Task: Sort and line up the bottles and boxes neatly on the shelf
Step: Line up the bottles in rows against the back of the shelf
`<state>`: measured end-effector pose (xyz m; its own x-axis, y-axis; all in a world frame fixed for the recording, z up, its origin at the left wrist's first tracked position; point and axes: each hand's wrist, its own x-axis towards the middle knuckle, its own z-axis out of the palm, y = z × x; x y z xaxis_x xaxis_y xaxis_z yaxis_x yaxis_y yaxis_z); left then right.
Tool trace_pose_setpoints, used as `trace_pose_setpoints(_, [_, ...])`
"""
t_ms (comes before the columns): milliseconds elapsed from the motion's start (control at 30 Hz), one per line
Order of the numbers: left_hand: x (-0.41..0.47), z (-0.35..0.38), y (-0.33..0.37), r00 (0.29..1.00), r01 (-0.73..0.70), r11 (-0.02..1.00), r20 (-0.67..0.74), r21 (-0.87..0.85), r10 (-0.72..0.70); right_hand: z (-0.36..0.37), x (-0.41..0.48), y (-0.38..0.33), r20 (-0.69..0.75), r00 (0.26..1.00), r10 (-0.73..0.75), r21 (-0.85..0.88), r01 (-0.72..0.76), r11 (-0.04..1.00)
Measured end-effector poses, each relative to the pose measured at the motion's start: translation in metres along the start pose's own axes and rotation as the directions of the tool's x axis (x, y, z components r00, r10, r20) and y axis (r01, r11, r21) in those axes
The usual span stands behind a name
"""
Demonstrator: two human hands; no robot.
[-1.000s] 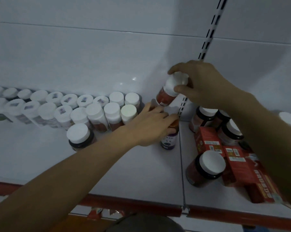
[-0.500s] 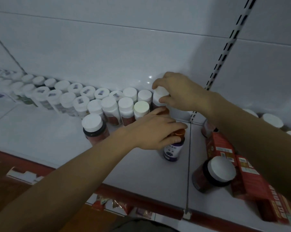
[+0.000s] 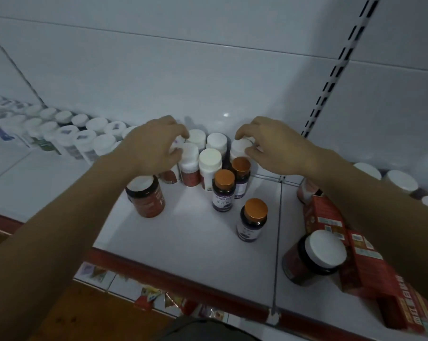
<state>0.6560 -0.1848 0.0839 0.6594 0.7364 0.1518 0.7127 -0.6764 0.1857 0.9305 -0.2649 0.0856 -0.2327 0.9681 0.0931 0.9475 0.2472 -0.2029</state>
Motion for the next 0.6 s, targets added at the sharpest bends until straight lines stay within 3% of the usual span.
trace_pose_setpoints(100, [0.003, -0.005, -0.007, 0.979, 0.078, 0.988, 0.178, 0.131, -0.101, -0.002, 0.006, -0.014, -0.056, 0.997, -0.060, -0.010, 0.060, 0.998])
trace_pose_setpoints(200, [0.007, -0.003, -0.013, 0.969, 0.076, 0.969, 0.212, 0.234, -0.127, 0.000, 0.030, -0.030, -0.018, 0.993, -0.117, -0.062, 0.116, 0.991])
trace_pose_setpoints(333, [0.010, -0.002, -0.030, 0.961, 0.061, 0.982, 0.257, 0.180, -0.106, 0.010, 0.073, -0.049, 0.099, 0.973, -0.211, -0.183, 0.226, 0.957])
trace_pose_setpoints(500, [0.009, 0.003, -0.031, 0.973, 0.025, 0.999, 0.228, 0.046, -0.035, 0.013, 0.107, -0.062, 0.289, 0.936, -0.200, -0.296, 0.286, 0.911])
trace_pose_setpoints(600, [0.010, 0.005, -0.021, 0.979, -0.005, 1.000, 0.202, 0.028, 0.000, 0.013, 0.112, -0.064, 0.300, 0.930, -0.211, -0.328, 0.308, 0.893])
